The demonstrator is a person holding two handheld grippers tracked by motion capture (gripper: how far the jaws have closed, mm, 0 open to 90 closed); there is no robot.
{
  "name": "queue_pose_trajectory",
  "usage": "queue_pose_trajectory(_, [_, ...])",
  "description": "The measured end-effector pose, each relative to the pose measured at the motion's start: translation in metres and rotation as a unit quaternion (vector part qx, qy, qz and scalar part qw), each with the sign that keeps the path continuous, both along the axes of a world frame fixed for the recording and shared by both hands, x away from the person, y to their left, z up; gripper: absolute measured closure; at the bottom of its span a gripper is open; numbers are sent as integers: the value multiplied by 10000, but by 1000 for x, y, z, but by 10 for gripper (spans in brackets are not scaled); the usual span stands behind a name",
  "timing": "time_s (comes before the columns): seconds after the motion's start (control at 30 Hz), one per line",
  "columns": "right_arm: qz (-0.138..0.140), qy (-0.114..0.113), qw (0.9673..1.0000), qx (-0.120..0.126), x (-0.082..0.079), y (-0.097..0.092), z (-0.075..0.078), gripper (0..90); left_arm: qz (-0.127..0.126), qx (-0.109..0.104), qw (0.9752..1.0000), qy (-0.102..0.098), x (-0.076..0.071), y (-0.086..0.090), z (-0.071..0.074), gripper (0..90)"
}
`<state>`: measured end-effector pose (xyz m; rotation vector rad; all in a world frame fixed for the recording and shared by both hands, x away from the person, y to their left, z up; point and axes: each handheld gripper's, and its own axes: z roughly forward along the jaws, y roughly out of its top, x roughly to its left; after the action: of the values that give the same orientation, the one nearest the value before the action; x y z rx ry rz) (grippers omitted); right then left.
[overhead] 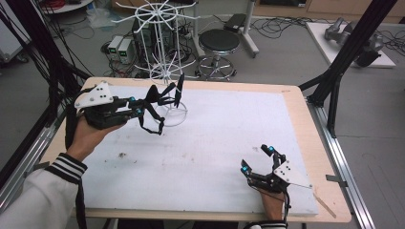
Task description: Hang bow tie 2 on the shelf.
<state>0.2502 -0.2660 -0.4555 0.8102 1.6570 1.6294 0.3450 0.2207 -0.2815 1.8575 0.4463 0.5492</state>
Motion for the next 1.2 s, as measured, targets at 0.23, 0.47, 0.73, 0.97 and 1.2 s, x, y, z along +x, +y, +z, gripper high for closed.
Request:
queue_pose_trajectory(0.23, [-2, -1, 10000, 1, 0, 0, 0, 114, 213, -10, 9998, 7, 12, 0, 9, 767])
queue_pose_trajectory(0.47, [-3, 26, 10000, 29, 0, 0, 0, 114, 380, 28, 9993, -37, 22, -1, 14, 767])
queue_pose_trajectory(0.73, [0, 7, 10000, 19, 0, 0, 0, 114, 519, 152, 9985, -94, 30, -5, 19, 766])
queue_pose_trajectory(0.97, [-8, 35, 10000, 24, 0, 0, 0, 114, 692, 168, 9974, -128, 39, -8, 21, 766])
queue_pose_trajectory(1.2, [13, 48, 10000, 42, 0, -1, 0, 114, 827, 301, 9960, -132, 45, -11, 21, 766])
